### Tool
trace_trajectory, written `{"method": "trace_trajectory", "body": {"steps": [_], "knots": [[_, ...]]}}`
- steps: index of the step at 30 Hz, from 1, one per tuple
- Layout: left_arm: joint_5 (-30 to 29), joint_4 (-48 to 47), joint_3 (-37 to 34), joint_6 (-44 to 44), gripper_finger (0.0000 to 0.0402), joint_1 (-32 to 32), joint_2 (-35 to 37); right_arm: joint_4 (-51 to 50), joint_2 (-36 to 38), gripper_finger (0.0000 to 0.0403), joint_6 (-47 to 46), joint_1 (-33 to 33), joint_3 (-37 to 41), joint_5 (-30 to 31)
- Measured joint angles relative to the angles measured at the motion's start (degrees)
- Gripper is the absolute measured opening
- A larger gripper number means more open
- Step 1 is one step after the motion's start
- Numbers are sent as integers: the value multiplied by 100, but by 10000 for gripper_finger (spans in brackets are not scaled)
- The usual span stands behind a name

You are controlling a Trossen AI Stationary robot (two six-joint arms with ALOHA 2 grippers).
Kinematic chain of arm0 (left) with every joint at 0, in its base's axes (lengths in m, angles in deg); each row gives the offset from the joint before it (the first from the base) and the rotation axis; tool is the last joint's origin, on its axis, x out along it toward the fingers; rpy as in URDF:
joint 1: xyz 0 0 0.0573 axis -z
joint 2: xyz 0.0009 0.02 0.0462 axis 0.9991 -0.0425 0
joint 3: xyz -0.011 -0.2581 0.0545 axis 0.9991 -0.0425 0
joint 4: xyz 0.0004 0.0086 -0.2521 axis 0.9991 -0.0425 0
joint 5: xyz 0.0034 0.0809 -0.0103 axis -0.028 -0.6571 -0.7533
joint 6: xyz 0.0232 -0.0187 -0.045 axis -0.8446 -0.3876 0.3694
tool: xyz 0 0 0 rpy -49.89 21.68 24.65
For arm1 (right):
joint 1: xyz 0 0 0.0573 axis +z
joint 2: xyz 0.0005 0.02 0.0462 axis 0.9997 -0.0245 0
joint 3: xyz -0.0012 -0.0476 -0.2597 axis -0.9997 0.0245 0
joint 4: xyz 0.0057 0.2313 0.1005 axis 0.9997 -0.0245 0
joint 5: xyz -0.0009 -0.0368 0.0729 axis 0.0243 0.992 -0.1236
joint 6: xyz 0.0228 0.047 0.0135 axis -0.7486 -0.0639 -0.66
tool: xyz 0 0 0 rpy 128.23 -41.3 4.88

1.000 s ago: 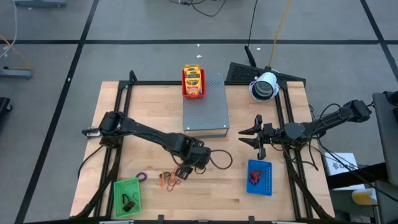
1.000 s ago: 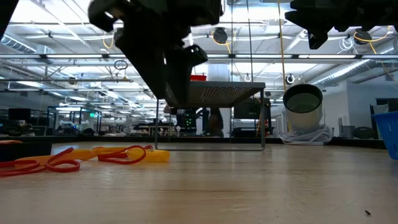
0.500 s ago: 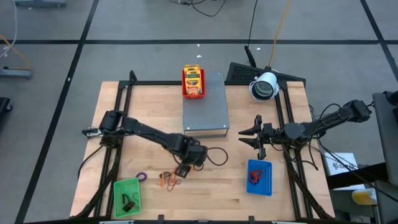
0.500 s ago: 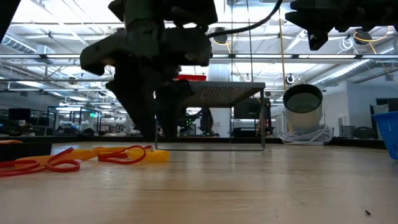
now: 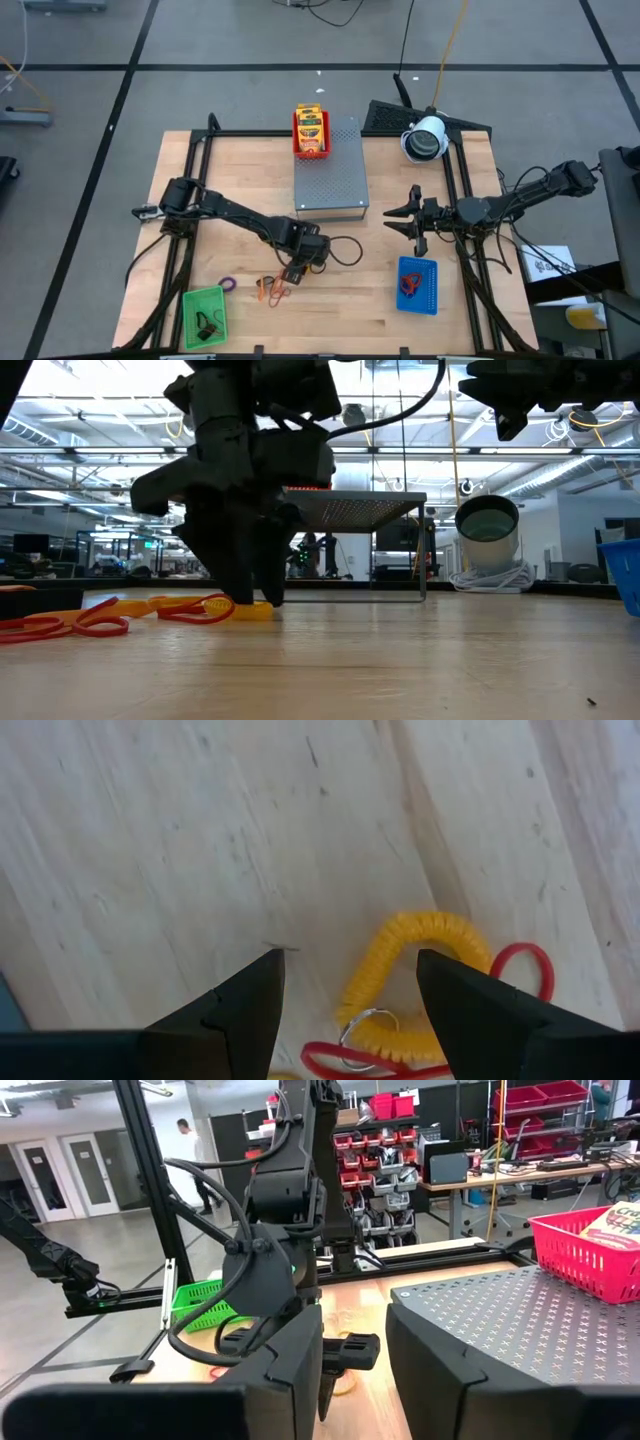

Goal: Pick & Place Office Desk Supplies
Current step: Put the yellow spring keychain into the blue bin

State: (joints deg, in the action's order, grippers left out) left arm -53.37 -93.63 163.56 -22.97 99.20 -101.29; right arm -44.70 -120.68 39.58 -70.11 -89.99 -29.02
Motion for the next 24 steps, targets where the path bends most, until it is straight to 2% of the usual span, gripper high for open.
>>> {"method": "trace_trajectory", "body": {"steps": [6,8,11,17,18,24], "knots": [[2,208,-182,211,238,9,19,0,0,100,0,0,0,4],[1,213,-191,365,225,9,20,0,0,100,0,0,0,4],[-20,230,-192,509,180,9,20,0,0,100,0,0,0,7],[31,315,-202,627,30,-2,17,0,0,98,0,0,0,9],[49,331,-202,630,18,0,17,0,0,98,0,0,0,9],[73,479,-211,770,17,0,33,1,0,100,-11,-1,0,10]]}}
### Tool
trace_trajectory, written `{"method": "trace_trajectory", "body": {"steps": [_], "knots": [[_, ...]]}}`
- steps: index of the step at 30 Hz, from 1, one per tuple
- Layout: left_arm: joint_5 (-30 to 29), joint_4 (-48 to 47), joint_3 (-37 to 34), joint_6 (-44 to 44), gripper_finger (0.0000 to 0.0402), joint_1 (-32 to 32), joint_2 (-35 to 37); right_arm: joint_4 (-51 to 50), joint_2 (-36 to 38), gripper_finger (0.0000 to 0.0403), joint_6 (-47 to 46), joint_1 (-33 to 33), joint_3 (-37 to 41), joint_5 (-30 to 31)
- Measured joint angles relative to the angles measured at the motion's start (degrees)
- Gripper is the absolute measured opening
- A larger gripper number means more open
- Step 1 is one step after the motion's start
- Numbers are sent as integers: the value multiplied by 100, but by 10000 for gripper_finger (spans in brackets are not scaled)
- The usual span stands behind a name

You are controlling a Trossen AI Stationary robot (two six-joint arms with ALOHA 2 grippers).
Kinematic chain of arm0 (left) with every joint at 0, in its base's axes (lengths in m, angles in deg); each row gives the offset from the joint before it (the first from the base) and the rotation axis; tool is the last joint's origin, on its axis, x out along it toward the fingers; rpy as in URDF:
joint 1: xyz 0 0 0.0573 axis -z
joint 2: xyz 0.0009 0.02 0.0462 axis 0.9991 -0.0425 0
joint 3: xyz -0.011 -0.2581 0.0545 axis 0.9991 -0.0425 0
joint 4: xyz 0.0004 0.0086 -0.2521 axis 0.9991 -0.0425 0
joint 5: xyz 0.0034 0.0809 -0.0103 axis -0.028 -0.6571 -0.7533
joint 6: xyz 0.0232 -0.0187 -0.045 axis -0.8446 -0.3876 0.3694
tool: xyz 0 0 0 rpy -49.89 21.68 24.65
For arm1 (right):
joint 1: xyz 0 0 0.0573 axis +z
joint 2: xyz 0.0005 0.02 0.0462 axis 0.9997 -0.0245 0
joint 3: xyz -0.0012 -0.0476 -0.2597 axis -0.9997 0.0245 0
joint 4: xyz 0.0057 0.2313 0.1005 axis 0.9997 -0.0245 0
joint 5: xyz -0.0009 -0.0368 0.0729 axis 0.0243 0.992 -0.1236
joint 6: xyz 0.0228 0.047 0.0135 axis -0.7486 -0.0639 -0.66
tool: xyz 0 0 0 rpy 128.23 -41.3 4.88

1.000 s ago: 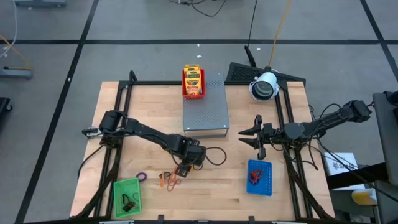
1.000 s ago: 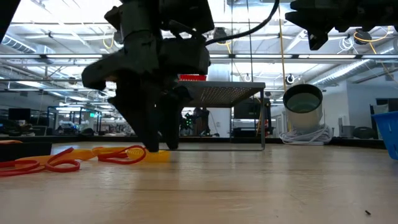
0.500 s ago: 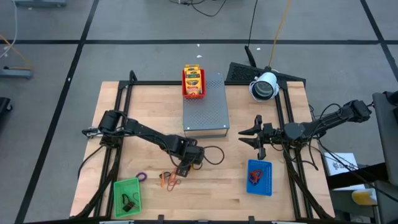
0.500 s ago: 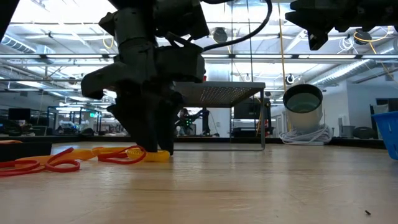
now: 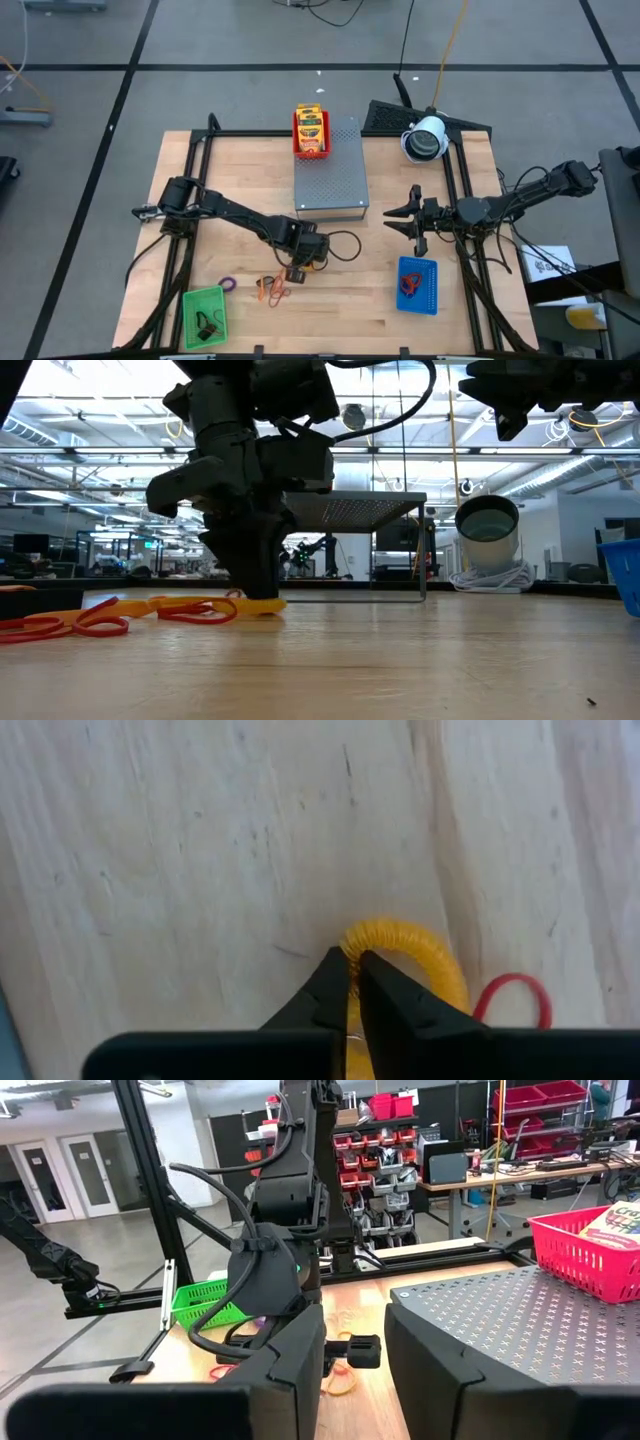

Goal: Pick & Place Office Desk Supplies
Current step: Put the yellow spring keychain into the blue bin

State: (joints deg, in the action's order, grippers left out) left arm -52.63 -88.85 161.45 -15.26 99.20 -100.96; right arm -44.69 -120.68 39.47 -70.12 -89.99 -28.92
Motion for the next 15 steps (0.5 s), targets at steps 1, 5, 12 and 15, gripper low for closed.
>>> {"method": "trace_trajectory", "body": {"steps": [1,5,12,15], "knots": [[23,56,0,35,11,2,28,0,0,100,-1,1,0,0],[137,208,188,121,12,17,182,48,2,100,-32,1,-2,1],[14,229,766,-116,7,103,380,344,17,100,30,1,-9,-56],[-254,339,869,-110,11,136,511,460,17,100,118,1,-9,-317]]}}
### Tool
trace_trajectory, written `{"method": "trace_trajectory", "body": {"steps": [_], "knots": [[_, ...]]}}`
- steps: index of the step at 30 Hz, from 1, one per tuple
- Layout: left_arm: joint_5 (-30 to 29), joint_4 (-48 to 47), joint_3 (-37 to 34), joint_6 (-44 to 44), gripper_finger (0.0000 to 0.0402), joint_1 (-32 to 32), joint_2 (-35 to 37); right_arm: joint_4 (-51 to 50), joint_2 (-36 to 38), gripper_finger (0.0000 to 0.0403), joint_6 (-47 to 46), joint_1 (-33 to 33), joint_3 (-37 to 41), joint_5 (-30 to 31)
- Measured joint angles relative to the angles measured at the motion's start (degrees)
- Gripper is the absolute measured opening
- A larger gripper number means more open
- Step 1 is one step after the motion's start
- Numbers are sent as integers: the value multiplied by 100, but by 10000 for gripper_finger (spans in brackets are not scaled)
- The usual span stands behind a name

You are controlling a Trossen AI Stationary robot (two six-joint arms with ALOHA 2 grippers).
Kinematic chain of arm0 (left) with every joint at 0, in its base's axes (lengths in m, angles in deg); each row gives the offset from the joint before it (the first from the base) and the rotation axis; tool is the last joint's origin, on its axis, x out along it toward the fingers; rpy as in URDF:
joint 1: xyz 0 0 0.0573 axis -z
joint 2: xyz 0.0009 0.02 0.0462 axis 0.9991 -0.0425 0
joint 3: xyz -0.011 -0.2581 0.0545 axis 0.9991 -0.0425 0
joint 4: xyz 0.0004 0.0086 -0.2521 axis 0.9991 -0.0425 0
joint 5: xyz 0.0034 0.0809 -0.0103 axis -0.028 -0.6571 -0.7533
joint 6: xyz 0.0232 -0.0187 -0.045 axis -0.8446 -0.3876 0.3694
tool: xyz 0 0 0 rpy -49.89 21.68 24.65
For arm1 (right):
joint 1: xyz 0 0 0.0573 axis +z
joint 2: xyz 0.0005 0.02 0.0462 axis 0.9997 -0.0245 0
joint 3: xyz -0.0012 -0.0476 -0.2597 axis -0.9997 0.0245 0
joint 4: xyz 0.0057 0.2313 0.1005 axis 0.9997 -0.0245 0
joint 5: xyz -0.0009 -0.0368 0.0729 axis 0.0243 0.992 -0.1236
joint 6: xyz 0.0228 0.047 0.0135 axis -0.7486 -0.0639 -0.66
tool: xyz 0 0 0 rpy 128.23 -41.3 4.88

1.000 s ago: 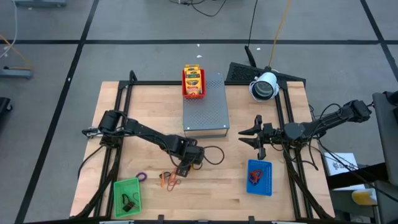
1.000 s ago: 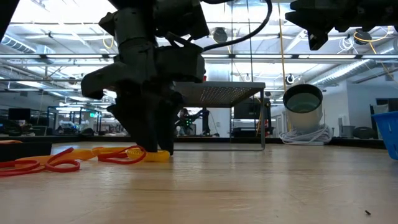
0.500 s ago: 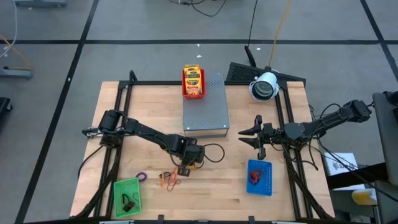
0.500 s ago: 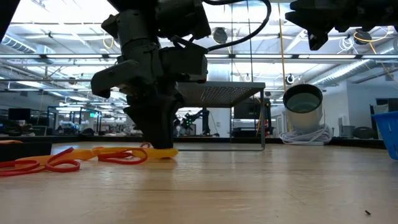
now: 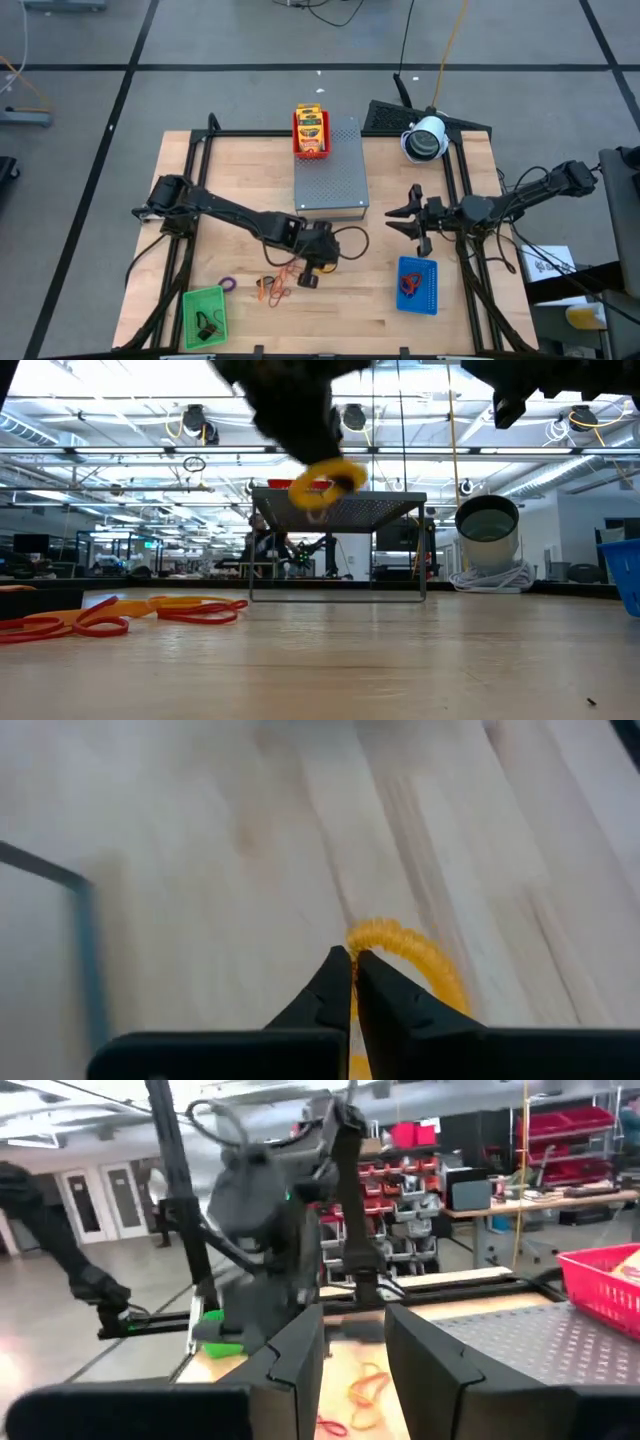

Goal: Pick & Place Office Desk Supplies
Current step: Put the yellow spring keychain into the blue bin

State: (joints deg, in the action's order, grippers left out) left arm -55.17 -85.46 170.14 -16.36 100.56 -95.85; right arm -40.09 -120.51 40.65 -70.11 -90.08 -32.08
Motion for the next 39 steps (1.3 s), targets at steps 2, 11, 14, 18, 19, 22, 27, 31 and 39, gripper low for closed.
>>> {"method": "trace_trajectory", "body": {"steps": [2,11,14,18,19,22,27,31,39], "knots": [[-317,248,27,47,8,0,115,66,-7,100,13,0,0,-147],[-2396,1345,25,183,6,-117,447,312,-112,101,-20,0,4,-148],[-2827,2080,28,44,7,-164,454,420,-213,101,-47,0,7,-142],[-2818,2976,25,-228,9,-216,454,714,-450,101,-59,0,9,-146],[-2810,3121,28,-273,6,-228,454,758,-496,101,-41,0,7,-144],[-2810,3288,25,-384,6,-243,454,991,-664,101,47,0,7,-147],[-2800,3475,23,-393,9,-243,454,1233,-870,101,75,0,7,-142],[-2662,3698,23,-408,7,-238,452,1512,-1066,101,74,0,7,-138],[-2313,4040,23,-597,5,-243,452,1989,-1460,100,87,0,7,-131]]}}
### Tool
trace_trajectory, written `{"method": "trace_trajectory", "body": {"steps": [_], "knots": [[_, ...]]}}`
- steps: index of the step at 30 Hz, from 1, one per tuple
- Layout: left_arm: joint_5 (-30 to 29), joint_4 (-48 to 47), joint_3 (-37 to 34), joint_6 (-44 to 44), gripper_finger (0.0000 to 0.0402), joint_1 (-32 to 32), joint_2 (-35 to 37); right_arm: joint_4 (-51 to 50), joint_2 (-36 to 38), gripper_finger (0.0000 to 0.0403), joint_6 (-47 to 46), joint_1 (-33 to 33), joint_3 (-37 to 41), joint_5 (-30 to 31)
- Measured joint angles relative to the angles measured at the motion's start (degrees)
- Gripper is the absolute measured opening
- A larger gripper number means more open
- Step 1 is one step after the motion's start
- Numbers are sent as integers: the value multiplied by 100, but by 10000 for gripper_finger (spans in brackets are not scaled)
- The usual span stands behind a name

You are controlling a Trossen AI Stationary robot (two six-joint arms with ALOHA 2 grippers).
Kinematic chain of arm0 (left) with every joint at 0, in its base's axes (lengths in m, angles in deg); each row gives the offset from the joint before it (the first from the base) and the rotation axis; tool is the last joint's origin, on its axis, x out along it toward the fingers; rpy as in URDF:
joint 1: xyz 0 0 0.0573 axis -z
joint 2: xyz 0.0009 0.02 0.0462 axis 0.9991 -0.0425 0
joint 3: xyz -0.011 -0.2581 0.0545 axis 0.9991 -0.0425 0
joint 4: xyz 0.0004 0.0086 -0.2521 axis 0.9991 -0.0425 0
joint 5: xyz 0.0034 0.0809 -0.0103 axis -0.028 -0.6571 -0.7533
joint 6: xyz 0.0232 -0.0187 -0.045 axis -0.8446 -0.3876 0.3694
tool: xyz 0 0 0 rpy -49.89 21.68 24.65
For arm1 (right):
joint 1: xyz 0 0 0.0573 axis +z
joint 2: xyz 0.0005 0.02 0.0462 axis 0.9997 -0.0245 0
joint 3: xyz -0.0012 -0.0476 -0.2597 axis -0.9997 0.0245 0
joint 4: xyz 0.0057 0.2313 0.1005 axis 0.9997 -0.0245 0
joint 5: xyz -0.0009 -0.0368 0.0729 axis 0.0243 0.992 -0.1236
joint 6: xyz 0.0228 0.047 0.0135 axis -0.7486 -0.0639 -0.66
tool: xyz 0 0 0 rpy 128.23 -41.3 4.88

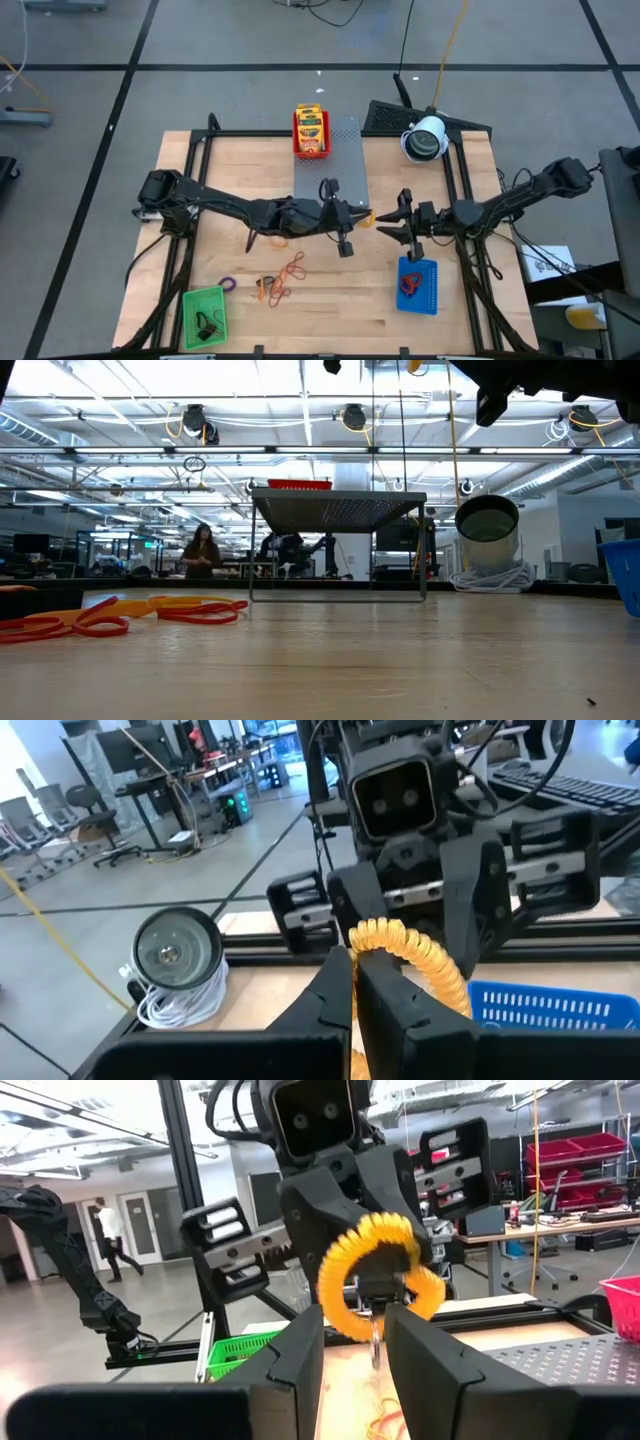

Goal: Pick & Place Office Desk Supplies
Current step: Put the yellow spring keychain into the blue bin

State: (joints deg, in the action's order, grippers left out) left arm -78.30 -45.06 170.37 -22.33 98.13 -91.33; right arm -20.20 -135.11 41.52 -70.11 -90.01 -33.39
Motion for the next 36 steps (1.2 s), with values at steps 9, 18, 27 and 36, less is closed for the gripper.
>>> {"method": "trace_trajectory", "body": {"steps": [9,18,27,36], "knots": [[163,79,0,-24,5,0,0,684,-452,100,76,-33,0,0],[159,90,0,-52,5,-8,0,1287,-844,100,87,-127,0,0],[146,101,0,3,5,-125,0,1592,-1168,100,-80,-127,0,-17],[146,101,0,87,6,-122,0,1816,-1193,100,-10,-127,0,-17]]}}
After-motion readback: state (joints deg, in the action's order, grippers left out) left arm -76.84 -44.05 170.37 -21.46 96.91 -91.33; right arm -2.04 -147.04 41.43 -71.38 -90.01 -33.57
